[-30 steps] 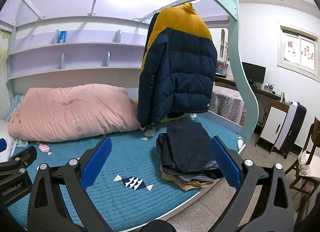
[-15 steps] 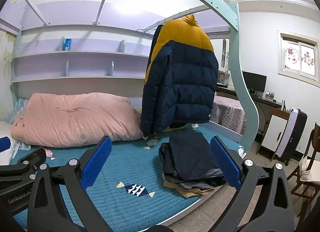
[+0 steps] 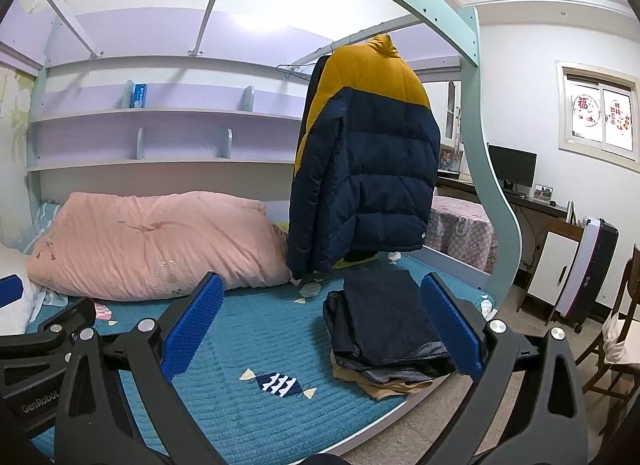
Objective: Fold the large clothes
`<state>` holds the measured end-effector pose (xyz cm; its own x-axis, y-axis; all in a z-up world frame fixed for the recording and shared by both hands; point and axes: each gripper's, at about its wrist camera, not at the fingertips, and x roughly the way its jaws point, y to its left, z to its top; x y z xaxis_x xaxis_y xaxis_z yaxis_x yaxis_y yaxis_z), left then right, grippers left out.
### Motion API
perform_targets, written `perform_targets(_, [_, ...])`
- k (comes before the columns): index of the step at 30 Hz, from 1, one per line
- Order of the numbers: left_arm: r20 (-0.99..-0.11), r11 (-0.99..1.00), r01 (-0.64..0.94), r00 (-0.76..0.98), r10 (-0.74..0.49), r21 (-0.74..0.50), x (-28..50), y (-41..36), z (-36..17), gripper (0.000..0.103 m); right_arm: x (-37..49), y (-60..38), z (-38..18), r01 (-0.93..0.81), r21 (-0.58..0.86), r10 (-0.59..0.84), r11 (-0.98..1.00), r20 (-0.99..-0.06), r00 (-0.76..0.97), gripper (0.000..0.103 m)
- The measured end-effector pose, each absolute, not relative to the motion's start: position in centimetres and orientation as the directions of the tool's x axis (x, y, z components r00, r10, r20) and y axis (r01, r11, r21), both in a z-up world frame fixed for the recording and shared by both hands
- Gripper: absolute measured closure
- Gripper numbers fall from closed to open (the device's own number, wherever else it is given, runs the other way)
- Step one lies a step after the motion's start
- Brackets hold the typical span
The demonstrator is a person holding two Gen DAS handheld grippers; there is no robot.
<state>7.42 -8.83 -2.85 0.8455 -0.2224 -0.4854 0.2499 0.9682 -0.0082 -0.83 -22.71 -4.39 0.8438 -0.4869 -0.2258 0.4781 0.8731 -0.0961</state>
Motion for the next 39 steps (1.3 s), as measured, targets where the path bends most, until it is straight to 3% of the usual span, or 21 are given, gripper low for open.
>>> perform_targets(39, [-0.483,0.975,0.223,0.854,-0.193,0.005,6.74,-8.54,-2.36,0.014,-0.99,-22.45,-3.96,0.458,-0.100,-0.468,0.883,-0.231,0.853,0.008])
